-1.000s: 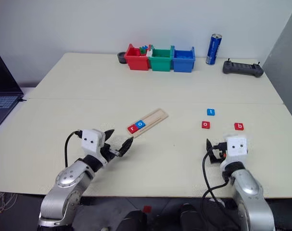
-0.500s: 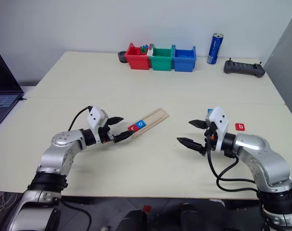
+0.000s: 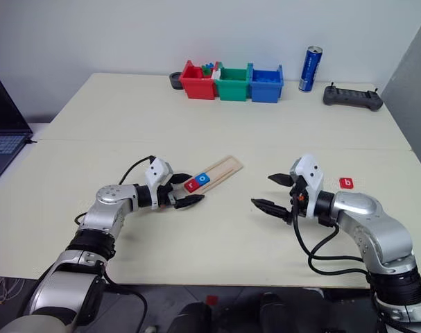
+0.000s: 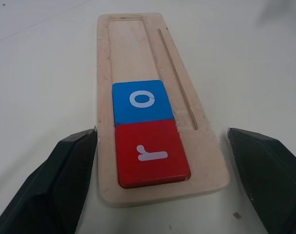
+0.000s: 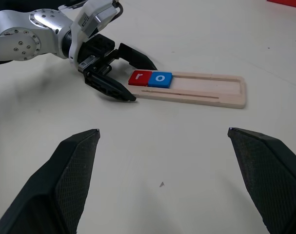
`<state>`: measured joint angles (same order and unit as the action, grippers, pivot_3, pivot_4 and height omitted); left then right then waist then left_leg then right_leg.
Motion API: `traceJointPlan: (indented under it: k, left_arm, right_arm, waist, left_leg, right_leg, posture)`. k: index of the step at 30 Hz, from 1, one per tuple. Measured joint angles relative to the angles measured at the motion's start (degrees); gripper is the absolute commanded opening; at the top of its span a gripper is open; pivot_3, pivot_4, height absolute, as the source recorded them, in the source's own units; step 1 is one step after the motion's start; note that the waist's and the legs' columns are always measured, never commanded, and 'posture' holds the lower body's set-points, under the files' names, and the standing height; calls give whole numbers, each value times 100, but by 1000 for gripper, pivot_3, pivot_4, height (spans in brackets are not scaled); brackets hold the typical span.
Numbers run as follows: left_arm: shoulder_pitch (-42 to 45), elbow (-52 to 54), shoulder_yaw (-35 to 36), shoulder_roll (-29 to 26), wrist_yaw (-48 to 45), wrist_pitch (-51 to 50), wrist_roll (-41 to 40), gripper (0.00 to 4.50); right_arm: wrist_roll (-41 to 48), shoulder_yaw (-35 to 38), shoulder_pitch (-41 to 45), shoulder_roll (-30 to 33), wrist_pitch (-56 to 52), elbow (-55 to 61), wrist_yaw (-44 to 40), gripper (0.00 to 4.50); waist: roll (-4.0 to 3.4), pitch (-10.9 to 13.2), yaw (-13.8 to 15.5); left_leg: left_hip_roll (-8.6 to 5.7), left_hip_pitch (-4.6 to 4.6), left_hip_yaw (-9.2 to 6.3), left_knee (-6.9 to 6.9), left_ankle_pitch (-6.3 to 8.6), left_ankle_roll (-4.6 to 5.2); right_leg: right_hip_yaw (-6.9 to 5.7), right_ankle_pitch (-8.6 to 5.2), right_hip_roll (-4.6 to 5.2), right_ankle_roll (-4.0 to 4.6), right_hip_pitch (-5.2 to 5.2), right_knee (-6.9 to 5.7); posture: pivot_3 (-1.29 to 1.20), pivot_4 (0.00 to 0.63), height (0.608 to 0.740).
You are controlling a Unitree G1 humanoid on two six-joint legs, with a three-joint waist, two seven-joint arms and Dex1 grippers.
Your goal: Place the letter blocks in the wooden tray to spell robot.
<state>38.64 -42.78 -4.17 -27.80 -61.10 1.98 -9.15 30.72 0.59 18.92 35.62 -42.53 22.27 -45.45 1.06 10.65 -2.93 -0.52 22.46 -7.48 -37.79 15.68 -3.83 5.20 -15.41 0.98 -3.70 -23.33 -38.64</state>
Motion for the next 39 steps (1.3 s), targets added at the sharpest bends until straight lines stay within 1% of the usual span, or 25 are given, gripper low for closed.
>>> traceJointPlan:
  k: [6, 12, 13, 16, 25, 28, 31, 34, 36, 39]
  left_arm:
    - [66, -240, 7, 167, 184, 371, 157, 4500]
    - [68, -279, 10, 237, 291, 488, 205, 4500]
    - [68, -281, 12, 237, 285, 483, 204, 4111]
    - [67, -285, 13, 251, 265, 462, 195, 3387]
    - [31, -213, 60, 232, 165, 386, 161, 3388]
    - [-199, 276, -27, 207, -126, 265, 142, 3388]
    - [-677, 1210, -277, 107, -724, 70, 21, 3388]
    - [-954, 1953, -448, -44, -1246, -51, -121, 3388]
    - [-971, 2252, -494, -53, -1474, -37, -208, 3388]
    - [-903, 2304, -598, -10, -1689, 59, -218, 3388]
  right_arm:
    - [29, 7, -5, -2, -63, 53, 99, 4477]
    - [28, 10, -4, 12, -63, 53, 155, 4477]
    - [27, 10, -5, 22, -63, 53, 157, 4500]
    - [26, 10, -4, 25, -62, 52, 159, 4500]
    - [-15, 10, -1, 43, -48, 11, 162, 4500]
    - [-11, 46, -52, 226, -21, 57, 54, 4500]
    - [-16, 102, -372, 637, 227, 263, -304, 4500]
    - [-83, 119, -723, 1012, 606, 263, -701, 4500]
    - [-128, 137, -861, 1140, 843, 234, -928, 4500]
    - [-205, 139, -1002, 1330, 1230, 186, -1289, 4500]
  waist:
    - [0, 0, 6]
    - [0, 0, 5]
    - [0, 0, 5]
    - [0, 0, 4]
    - [0, 0, 0]
    - [0, 0, -1]
    - [0, 0, 2]
    - [0, 0, 7]
    - [0, 0, 13]
    - [0, 0, 12]
  left_leg:
    - [-2, 0, -5, -4, 0, 0]
    - [-4, 0, -5, -5, 0, 0]
    - [-4, -1, -5, -5, 0, 0]
    - [-3, -2, -6, -6, 0, 0]
    - [-3, -2, -7, -8, 0, 0]
    - [-3, 0, -7, -6, 0, 0]
    - [-1, 5, -10, -4, 0, 0]
    - [-1, 3, -8, -8, 0, 0]
    - [-2, 1, -7, -11, -1, 0]
    - [-2, -8, -4, -11, 0, 0]
  right_leg:
    - [-5, 0, 1, 0, 3, -2]
    - [-5, 0, 4, 0, 4, -4]
    - [-6, 0, 4, 0, 4, -5]
    - [-7, 0, 3, 0, 4, -10]
    - [-7, 0, 3, 0, 4, -13]
    - [-7, 0, 4, 0, 4, -10]
    - [-10, 0, 4, 0, 3, -2]
    - [-10, 0, 4, 0, 5, -6]
    - [-9, 0, 3, 0, 5, -11]
    - [-8, -1, 1, -1, 13, -11]
  posture:
    - [0, 150, 740]
    - [0, 150, 740]
    - [0, 150, 740]
    - [0, 150, 740]
    - [0, 150, 740]
    - [0, 150, 740]
    - [0, 150, 740]
    - [0, 150, 740]
    - [0, 150, 740]
    - [0, 150, 740]
